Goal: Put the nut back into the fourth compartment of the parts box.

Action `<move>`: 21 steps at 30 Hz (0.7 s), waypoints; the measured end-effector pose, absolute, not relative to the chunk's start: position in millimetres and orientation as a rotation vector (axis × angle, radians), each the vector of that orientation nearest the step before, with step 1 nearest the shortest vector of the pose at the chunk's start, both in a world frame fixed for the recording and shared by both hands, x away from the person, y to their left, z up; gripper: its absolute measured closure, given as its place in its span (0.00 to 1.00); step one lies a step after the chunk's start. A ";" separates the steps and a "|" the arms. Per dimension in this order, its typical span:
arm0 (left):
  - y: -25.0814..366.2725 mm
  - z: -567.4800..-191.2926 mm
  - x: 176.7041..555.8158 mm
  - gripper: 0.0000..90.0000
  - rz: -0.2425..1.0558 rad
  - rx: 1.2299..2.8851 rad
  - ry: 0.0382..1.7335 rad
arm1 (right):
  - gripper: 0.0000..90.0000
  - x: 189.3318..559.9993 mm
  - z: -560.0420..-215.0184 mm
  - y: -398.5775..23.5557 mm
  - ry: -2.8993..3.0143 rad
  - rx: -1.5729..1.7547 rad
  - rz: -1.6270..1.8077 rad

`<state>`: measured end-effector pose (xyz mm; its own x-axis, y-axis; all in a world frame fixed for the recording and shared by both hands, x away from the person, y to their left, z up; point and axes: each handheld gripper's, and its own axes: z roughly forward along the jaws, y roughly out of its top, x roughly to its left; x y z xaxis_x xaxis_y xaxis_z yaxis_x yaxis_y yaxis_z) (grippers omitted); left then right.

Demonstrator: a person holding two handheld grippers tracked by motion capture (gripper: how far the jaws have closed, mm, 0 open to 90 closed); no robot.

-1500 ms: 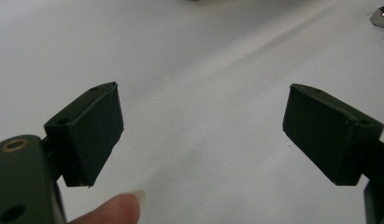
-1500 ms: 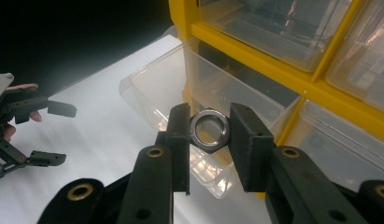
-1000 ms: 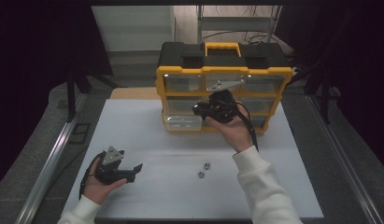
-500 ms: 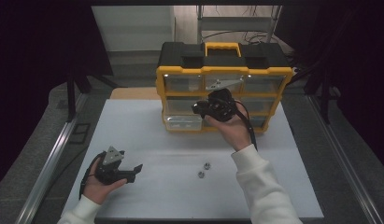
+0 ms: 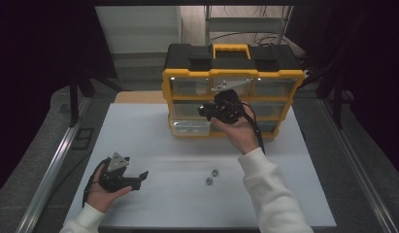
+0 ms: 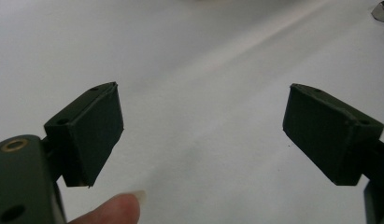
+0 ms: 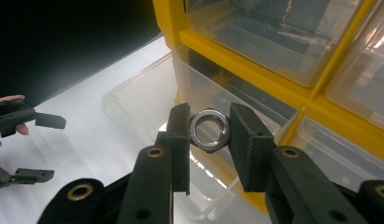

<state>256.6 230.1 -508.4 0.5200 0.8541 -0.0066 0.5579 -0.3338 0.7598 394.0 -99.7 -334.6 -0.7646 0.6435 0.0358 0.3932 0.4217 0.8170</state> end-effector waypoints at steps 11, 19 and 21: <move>230.4 -508.5 256.6 0.14 0.519 2.035 1.148 | 0.78 404.8 -343.1 -91.1 2.395 0.914 1.227; 230.1 -508.9 256.6 0.14 0.518 2.038 1.146 | 0.78 411.0 -345.7 -81.7 2.382 0.920 1.201; 230.4 -508.9 256.7 0.14 0.517 2.040 1.145 | 0.78 413.3 -346.8 -79.8 2.382 0.922 1.193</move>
<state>256.7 230.4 -508.9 0.5233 0.8522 -0.0055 0.5592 -0.3385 0.7568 413.3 -79.8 -346.8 -0.7397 0.6729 0.0016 0.4044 0.4426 0.8004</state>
